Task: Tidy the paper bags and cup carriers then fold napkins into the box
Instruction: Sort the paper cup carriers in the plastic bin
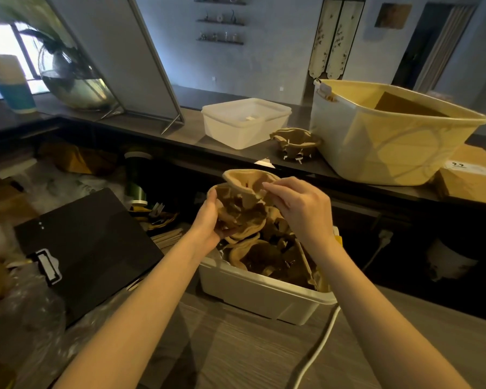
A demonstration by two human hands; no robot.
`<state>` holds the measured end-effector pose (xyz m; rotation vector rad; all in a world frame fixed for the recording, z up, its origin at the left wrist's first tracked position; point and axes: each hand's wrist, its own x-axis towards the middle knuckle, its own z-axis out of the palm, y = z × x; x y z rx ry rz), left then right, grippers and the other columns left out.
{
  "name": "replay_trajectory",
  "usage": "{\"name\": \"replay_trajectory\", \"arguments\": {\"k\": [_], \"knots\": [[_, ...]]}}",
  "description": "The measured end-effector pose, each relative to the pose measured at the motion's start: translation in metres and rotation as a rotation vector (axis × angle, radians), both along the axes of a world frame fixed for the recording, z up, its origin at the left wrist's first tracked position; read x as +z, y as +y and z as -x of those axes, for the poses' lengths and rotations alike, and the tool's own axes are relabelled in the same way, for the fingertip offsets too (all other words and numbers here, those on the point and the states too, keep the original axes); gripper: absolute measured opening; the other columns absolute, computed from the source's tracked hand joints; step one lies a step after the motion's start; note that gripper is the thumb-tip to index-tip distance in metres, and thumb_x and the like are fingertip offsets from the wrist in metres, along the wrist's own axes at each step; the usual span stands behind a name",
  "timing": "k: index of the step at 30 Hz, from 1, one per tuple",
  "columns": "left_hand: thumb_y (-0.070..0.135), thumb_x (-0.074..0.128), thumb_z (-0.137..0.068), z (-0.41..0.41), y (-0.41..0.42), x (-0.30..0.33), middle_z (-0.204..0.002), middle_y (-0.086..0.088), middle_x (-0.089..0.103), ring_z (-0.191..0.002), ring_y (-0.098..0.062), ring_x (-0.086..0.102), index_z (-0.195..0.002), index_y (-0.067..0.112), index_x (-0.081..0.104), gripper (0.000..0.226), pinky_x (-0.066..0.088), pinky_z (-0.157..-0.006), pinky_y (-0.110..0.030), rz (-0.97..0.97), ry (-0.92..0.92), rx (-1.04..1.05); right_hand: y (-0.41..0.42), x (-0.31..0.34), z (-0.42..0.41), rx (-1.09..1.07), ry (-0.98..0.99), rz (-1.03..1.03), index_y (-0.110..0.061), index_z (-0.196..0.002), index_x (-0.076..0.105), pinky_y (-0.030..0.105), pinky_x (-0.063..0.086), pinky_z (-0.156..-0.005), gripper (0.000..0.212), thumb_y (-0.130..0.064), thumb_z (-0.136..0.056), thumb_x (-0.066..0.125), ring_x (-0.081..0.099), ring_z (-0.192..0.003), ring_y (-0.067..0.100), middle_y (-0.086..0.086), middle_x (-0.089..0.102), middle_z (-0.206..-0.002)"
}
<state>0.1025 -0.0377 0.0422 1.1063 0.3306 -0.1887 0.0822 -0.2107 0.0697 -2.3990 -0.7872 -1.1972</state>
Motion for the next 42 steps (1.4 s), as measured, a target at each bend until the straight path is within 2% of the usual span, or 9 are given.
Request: {"name": "replay_trajectory", "arguments": {"k": [2,10,16,19,26,29,34,37,42], "knots": [[0.056,0.023,-0.096,0.000,-0.002,0.002,-0.111,-0.014,0.058,-0.104,-0.029,0.055,-0.106,0.024,0.055,0.046,0.046,-0.094,-0.049,0.060,0.003,-0.024,0.003,-0.008,-0.001,0.006,-0.007,0.027,-0.010,-0.100,0.074,0.030,0.058,-0.067,0.021,-0.013,-0.079,0.073,0.069,-0.081,0.018,0.005,0.072,-0.094],[0.065,0.025,-0.091,0.001,-0.005,0.003,-0.113,-0.012,0.060,-0.107,-0.027,0.056,-0.122,0.020,0.053,0.061,0.051,-0.082,-0.036,0.063,-0.024,-0.131,0.010,-0.023,0.001,0.045,0.095,0.123,-0.011,-0.101,0.074,0.027,0.057,-0.071,0.028,-0.010,-0.073,0.078,0.070,-0.083,0.018,0.005,0.072,-0.094],[0.042,0.045,-0.095,-0.002,-0.009,-0.002,-0.117,-0.010,0.062,-0.106,-0.024,0.060,-0.130,0.021,0.049,0.041,0.051,-0.076,-0.034,0.046,-0.005,-0.084,-0.011,-0.012,-0.002,0.089,0.566,0.065,-0.022,-0.116,0.066,0.023,0.048,-0.091,0.026,-0.017,-0.091,0.058,0.056,-0.107,0.006,-0.007,0.062,-0.118],[0.039,0.047,-0.094,-0.002,-0.015,-0.005,-0.112,-0.009,0.061,-0.107,-0.023,0.057,-0.120,0.018,0.051,0.033,0.047,-0.085,-0.036,0.038,0.022,-0.066,-0.031,-0.003,-0.001,0.015,0.756,-0.125,-0.023,-0.116,0.065,0.018,0.047,-0.087,0.025,-0.020,-0.094,0.053,0.055,-0.099,0.002,-0.012,0.060,-0.107],[0.034,0.043,-0.097,0.000,-0.024,-0.005,-0.116,-0.011,0.055,-0.112,-0.027,0.053,-0.112,0.024,0.049,0.019,0.044,-0.099,-0.047,0.043,0.010,-0.064,-0.066,-0.020,0.005,-0.284,1.247,-0.028,-0.009,-0.107,0.064,0.031,0.053,-0.083,0.035,-0.039,-0.093,0.052,0.065,-0.086,0.016,0.004,0.069,-0.092],[0.031,0.042,-0.098,0.001,-0.028,-0.005,-0.101,-0.008,0.058,-0.105,-0.026,0.054,-0.099,0.024,0.052,0.012,0.045,-0.094,-0.045,0.036,0.016,-0.044,-0.061,-0.031,0.014,-0.280,1.295,-0.047,-0.004,-0.115,0.058,0.031,0.052,-0.083,0.047,-0.044,-0.089,0.058,0.063,-0.091,0.018,0.008,0.067,-0.105],[0.031,0.044,-0.098,-0.001,-0.028,-0.009,-0.101,-0.007,0.056,-0.107,-0.026,0.053,-0.095,0.026,0.051,0.009,0.045,-0.096,-0.044,-0.017,0.040,-0.019,-0.052,-0.034,0.019,-0.294,1.274,-0.044,-0.007,-0.145,0.022,0.016,0.043,-0.072,0.072,-0.033,-0.090,0.060,0.054,-0.105,0.017,0.011,0.051,-0.129],[0.032,0.046,-0.096,-0.003,-0.024,-0.012,-0.115,-0.009,0.056,-0.114,-0.027,0.053,-0.113,0.023,0.050,0.019,0.045,-0.095,-0.043,-0.022,0.040,-0.009,-0.056,-0.029,0.013,-0.278,1.226,-0.212,-0.014,-0.138,0.033,0.015,0.048,-0.062,0.058,-0.030,-0.089,0.060,0.056,-0.084,0.009,0.001,0.053,-0.104],[0.031,0.048,-0.095,-0.002,-0.016,-0.010,-0.119,-0.009,0.056,-0.111,-0.025,0.054,-0.132,0.020,0.044,0.039,0.047,-0.084,-0.037,-0.043,0.033,0.026,-0.057,-0.003,0.007,-0.171,1.257,-0.413,-0.019,-0.128,0.045,0.016,0.049,-0.057,0.048,-0.030,-0.086,0.066,0.056,-0.086,0.009,0.000,0.053,-0.108]]}}
